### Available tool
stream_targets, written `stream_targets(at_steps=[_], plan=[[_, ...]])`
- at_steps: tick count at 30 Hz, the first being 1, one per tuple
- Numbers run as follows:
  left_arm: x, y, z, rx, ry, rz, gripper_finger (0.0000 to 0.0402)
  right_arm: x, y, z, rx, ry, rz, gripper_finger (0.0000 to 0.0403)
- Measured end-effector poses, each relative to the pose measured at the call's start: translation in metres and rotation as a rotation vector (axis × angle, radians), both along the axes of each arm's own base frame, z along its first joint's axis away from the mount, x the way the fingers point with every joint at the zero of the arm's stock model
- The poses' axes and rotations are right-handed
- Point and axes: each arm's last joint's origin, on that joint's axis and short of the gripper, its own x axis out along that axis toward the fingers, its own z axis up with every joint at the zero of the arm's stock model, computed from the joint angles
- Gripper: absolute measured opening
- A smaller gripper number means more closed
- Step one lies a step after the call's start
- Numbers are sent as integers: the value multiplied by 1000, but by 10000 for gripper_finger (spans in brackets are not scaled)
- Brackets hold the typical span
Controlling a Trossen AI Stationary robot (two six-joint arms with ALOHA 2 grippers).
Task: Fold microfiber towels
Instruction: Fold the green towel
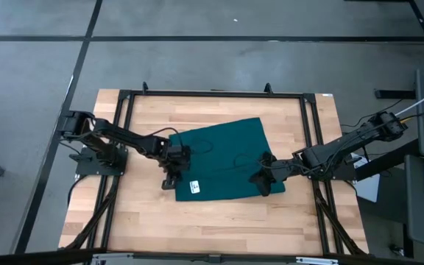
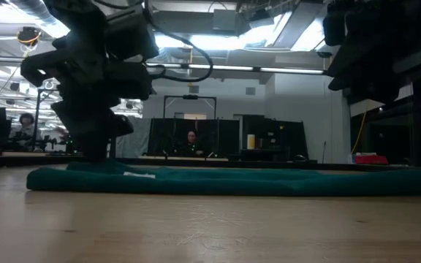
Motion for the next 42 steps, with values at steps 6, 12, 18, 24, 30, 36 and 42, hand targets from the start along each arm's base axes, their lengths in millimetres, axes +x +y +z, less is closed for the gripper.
stream_targets(at_steps=[6, 12, 18, 24, 30, 36, 42], plan=[[2, 0, 1, -22, -13, 7, 58, 0, 0, 0, 5, 0, 6, 89], [1, -2, 1, -39, 0, 31, 10, 0, 1, 0, 12, 3, 19, 86], [1, -10, 1, -44, 2, 30, 4, 0, 1, 0, 12, 3, 18, 88], [6, -23, 10, -113, -20, -18, 3, 0, 1, 0, 12, 4, 19, 77], [10, -30, 13, -161, -56, -22, 3, 0, 1, 0, 9, 3, 21, 68], [9, -69, 19, -247, -101, -93, 2, 0, 1, 0, 6, 2, 17, 70], [-5, -106, 19, -256, -66, -123, 2, 0, 0, 0, -2, -2, 0, 69]])
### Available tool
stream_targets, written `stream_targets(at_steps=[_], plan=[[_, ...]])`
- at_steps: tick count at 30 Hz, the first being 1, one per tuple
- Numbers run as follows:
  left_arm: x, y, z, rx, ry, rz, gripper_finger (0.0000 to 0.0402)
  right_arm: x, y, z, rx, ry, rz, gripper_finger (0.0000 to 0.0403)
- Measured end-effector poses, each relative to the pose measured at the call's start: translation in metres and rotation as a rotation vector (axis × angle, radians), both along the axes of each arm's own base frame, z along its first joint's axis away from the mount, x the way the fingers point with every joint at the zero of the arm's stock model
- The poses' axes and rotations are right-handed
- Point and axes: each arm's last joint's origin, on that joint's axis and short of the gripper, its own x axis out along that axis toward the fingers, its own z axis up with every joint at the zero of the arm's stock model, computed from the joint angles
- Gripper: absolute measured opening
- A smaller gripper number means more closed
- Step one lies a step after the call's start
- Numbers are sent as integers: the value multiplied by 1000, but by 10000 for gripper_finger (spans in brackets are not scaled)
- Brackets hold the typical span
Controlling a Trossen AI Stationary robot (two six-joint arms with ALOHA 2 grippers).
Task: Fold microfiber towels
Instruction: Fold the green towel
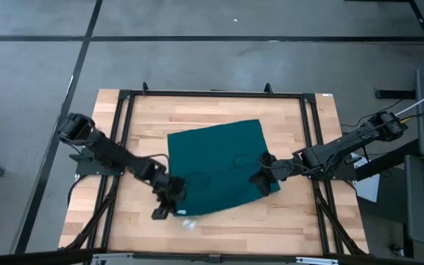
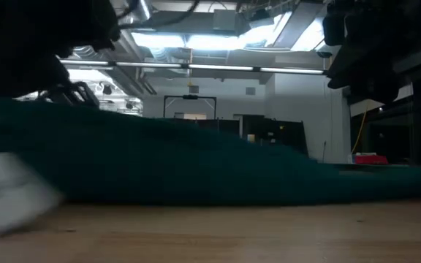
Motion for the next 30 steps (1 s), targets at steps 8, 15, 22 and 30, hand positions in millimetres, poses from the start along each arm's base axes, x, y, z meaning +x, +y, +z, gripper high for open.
stream_targets(at_steps=[8, 15, 22, 30], plan=[[-5, -27, 4, 32, -97, 52, 19, 1, -4, 0, -23, -5, -42, 65], [-11, -52, -19, 7, -50, 62, 53, 2, -12, -7, -65, 49, -92, 77], [-4, -66, -18, -7, -177, 143, 58, 2, -14, -26, -93, 192, -106, 82], [-4, -68, -12, 79, -237, 252, 25, -13, -8, -64, -12, 385, -159, 69]])
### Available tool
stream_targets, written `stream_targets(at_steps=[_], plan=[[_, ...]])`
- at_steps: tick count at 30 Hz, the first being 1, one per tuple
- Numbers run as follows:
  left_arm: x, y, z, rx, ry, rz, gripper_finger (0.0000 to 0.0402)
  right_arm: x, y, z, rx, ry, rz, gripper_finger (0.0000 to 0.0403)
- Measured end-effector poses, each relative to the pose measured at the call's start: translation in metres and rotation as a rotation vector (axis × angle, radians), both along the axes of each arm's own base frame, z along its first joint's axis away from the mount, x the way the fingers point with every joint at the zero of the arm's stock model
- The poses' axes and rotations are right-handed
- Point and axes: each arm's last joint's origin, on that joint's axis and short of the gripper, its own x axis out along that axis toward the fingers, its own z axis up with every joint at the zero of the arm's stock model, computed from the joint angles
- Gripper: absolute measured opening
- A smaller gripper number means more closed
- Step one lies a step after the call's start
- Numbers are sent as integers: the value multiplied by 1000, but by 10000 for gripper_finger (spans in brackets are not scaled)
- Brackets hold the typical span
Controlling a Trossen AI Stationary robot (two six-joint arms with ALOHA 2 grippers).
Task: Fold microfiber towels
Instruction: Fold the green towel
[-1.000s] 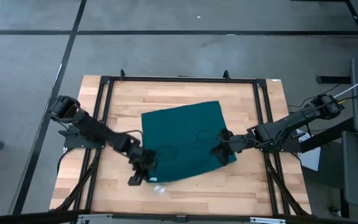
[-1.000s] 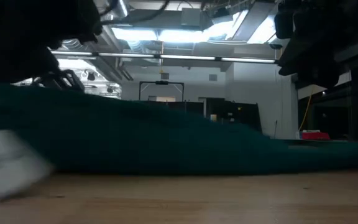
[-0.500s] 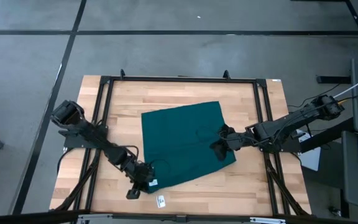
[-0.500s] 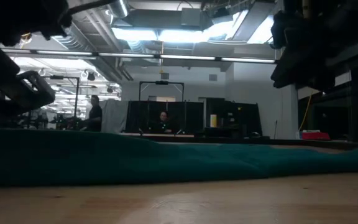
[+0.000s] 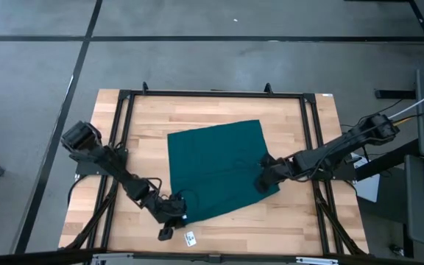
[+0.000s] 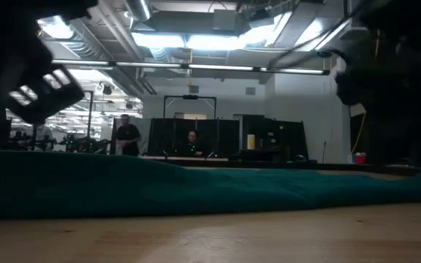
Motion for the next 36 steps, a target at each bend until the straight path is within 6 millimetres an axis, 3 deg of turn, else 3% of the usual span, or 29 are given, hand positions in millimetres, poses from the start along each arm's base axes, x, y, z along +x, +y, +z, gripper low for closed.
stream_targets(at_steps=[9, 16, 20, 23, 27, 36], plan=[[-6, 6, 13, 53, -20, 32, 5, -18, 25, -8, 119, 48, -53, 72], [-14, 15, 12, 165, 42, 40, 2, -34, 78, 1, 318, 16, -42, 73], [-14, 19, 11, 223, 33, 82, 4, -32, 107, 12, 291, -31, -66, 72], [-10, 22, 12, 254, -7, 147, 7, -29, 100, 18, 112, 19, -122, 65], [-5, 27, 14, 239, -28, 179, 5, -34, 75, 21, -104, 145, -195, 54], [-2, 25, 17, 179, -52, 192, 6, -51, 58, 9, -113, 299, -250, 73]])
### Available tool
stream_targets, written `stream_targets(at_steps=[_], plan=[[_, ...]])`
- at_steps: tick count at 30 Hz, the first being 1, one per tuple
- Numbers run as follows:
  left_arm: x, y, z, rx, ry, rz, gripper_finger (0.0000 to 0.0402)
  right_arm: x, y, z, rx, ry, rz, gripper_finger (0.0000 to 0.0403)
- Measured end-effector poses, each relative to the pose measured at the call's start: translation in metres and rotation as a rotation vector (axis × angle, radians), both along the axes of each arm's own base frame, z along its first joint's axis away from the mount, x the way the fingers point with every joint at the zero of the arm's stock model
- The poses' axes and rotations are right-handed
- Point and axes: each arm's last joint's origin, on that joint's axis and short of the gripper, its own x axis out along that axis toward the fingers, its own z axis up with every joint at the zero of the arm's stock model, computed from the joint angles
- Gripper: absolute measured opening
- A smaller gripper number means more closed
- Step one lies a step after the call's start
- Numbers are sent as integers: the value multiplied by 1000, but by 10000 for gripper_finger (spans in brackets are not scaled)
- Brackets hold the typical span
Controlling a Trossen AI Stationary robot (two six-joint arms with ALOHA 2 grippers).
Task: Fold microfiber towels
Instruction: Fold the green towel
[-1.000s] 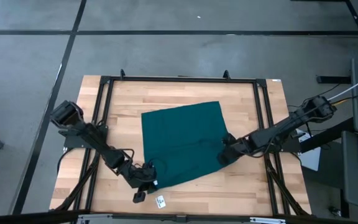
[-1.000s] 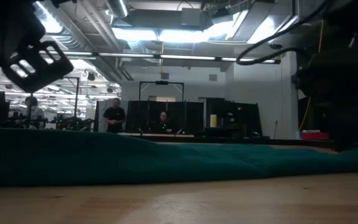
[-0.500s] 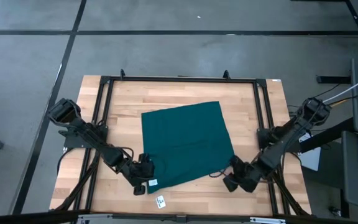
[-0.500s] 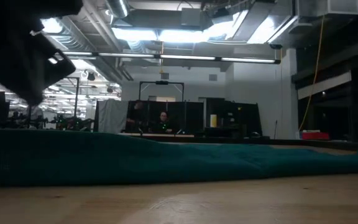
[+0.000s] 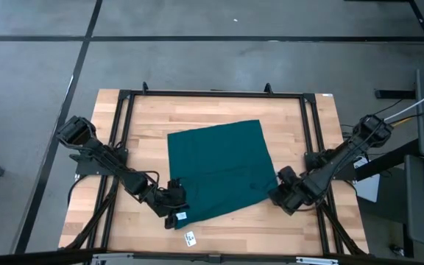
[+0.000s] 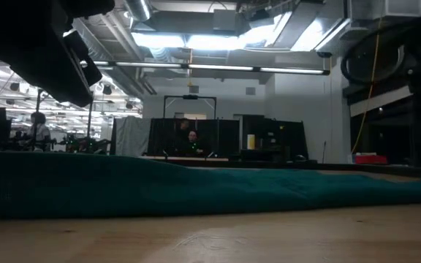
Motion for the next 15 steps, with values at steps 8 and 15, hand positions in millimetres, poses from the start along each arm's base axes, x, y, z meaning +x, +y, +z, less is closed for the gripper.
stream_targets(at_steps=[8, 15], plan=[[1, 0, 1, -14, -3, -7, 4, -7, -13, 4, -76, -15, -71, 68], [1, 0, 1, -14, -1, -14, 6, -4, -8, -8, 18, -79, -35, 60]])
